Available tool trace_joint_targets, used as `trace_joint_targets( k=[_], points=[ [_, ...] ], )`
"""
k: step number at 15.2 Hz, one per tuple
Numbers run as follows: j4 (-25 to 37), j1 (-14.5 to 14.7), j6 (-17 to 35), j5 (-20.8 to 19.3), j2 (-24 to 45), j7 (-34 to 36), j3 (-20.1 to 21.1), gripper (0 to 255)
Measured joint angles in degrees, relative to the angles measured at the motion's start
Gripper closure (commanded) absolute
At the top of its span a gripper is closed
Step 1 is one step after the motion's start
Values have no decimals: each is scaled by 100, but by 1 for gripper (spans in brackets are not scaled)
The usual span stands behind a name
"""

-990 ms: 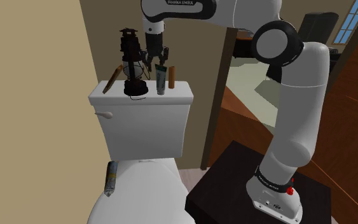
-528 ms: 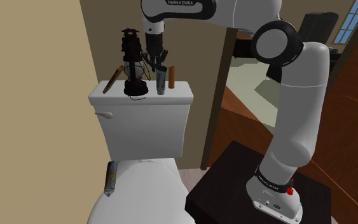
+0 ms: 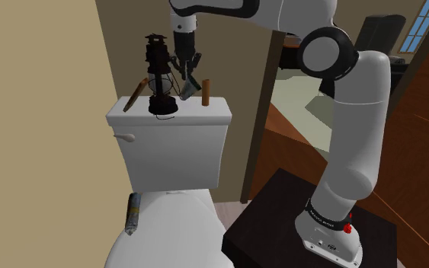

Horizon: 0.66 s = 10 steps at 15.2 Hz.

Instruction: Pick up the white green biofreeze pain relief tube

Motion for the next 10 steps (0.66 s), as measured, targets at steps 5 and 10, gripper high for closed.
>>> trace_joint_targets(
  k=[5, 10],
  points=[
    [706, 41, -500, -30, 206, -22, 3, 255],
    [1636, 103, -1063, -82, 571, -54, -1, 255]
  ],
)
